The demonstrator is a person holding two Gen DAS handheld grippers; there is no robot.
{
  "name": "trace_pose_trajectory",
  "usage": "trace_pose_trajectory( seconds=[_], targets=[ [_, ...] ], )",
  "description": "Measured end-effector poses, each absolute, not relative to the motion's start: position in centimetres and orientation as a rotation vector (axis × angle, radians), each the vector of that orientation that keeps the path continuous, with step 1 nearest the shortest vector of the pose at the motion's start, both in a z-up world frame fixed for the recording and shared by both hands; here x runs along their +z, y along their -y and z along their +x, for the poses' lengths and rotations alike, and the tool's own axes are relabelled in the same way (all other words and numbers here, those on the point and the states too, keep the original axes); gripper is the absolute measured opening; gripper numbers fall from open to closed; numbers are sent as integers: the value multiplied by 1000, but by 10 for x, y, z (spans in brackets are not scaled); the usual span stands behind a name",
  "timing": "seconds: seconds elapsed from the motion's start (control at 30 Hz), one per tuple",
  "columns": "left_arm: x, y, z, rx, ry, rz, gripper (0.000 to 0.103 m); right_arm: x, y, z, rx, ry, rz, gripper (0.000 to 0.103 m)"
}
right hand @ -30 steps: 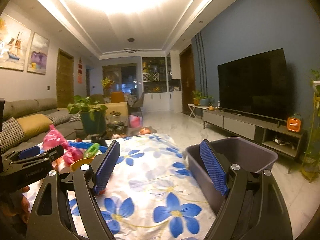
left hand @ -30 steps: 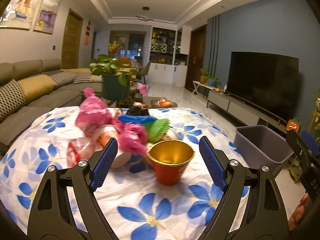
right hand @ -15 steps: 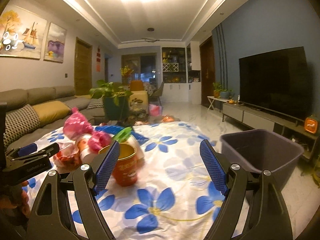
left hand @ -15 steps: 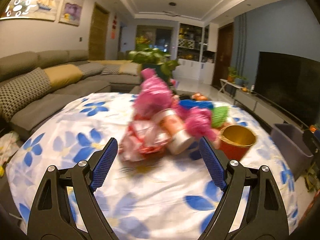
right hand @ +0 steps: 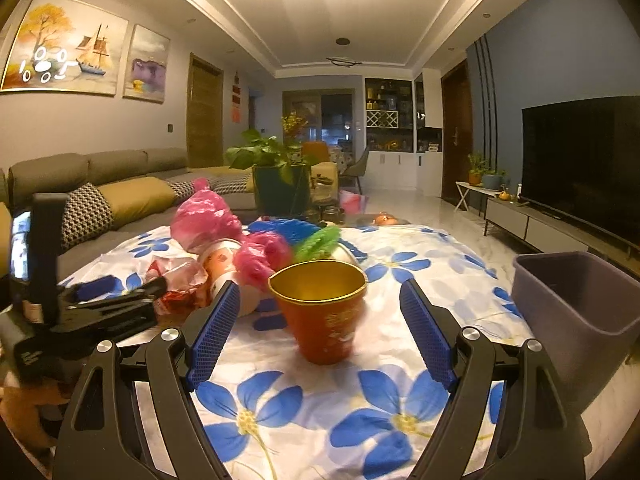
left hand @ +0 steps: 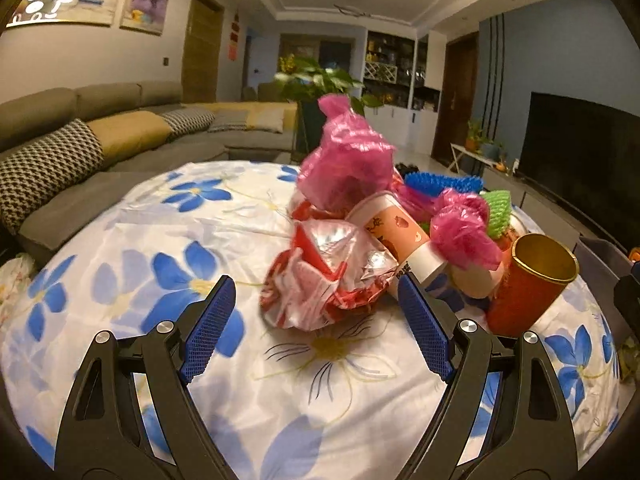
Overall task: Collect trash
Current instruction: 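Grasp the red-silver wrapper with the left tool while the right tool grasps the second red-gold cup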
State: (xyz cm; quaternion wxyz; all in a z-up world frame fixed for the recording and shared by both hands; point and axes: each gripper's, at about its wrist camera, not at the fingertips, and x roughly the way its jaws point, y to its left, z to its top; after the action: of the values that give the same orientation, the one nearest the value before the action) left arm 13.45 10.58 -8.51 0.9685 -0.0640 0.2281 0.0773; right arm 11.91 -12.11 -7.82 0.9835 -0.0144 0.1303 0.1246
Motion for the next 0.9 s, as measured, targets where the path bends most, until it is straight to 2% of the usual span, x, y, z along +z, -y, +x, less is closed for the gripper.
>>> trace_pose_trajectory(
  seconds=[0.07, 0.1, 0.2, 0.27, 0.3, 0.37, 0.53, 0.63, 0.9],
  targets=[
    [-88, -102, 145, 152, -480, -110, 82, -79, 118, 123, 255, -264, -32, 80],
    [-89, -101, 149, 150, -489, -103, 78, -80, 117, 124, 257, -265, -33, 80],
    [-97, -104, 159, 112, -537, -121, 62, -81, 116, 128, 262, -268, -34, 80],
    [-97, -107, 160, 97, -536, -140, 56, -82, 116, 131, 266, -271, -33, 80],
    [-98, -108, 160, 87, -536, -146, 51, -83, 115, 132, 269, -273, -33, 80],
    [-99, -109, 161, 81, -538, -152, 33, -84, 113, 134, 272, -277, -34, 80],
    [-101, -111, 161, 59, -545, -170, 19, -87, 114, 140, 253, -283, -39, 80],
    [-99, -109, 157, 48, -531, -162, 14, -90, 120, 146, 233, -302, -21, 80],
    [-79, -108, 125, 50, -452, -204, 13, -101, 117, 171, 237, -349, -37, 80]
  ],
)
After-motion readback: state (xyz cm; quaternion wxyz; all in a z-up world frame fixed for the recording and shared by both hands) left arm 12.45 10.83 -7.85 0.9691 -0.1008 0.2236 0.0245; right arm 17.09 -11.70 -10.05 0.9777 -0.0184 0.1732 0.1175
